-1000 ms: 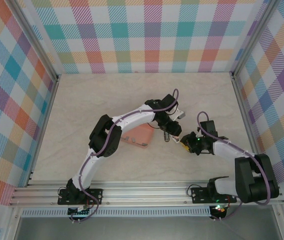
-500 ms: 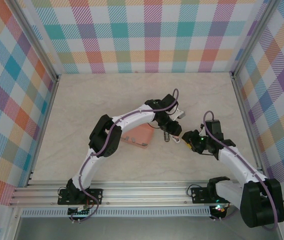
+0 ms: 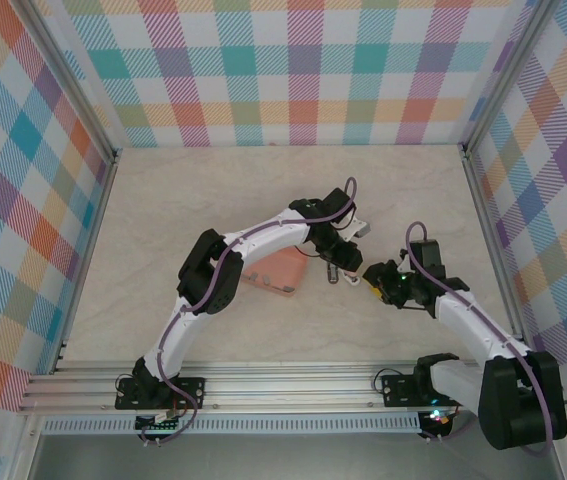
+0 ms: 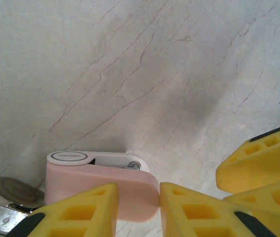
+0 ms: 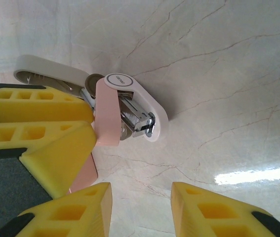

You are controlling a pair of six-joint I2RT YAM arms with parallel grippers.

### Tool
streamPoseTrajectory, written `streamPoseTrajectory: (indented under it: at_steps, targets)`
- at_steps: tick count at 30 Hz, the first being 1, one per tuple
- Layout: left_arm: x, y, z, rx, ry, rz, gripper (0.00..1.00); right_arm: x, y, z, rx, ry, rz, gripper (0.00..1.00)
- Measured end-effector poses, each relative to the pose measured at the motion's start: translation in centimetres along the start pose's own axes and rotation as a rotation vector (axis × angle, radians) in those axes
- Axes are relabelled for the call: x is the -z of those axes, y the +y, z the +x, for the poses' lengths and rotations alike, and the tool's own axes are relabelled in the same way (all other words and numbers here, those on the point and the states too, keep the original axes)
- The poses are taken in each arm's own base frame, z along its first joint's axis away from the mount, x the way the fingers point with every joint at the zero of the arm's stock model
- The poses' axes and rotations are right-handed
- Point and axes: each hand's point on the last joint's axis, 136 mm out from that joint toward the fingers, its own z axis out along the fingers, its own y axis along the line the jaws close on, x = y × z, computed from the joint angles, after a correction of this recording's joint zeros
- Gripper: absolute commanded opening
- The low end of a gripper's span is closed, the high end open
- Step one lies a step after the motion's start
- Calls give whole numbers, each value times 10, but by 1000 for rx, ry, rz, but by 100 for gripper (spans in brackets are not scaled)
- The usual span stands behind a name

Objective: Load the staples into the stapler

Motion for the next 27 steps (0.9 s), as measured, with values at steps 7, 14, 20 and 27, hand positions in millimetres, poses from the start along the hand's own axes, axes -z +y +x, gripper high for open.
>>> streamPoseTrajectory:
  at_steps: [7, 14, 20, 27]
  targets:
    - [0, 0, 0, -1, 0, 1, 25, -3, -3, -1, -24, 9, 10, 36]
    - [-4, 1, 5, 0, 13, -12, 24, -4, -5, -2, -33, 8, 14, 35]
    - [-6, 6, 9, 7, 22, -31, 24, -4, -6, -2, -35, 8, 17, 35]
    - [-6, 7, 9, 4, 21, -37, 24, -7, -7, -4, -43, 14, 16, 37]
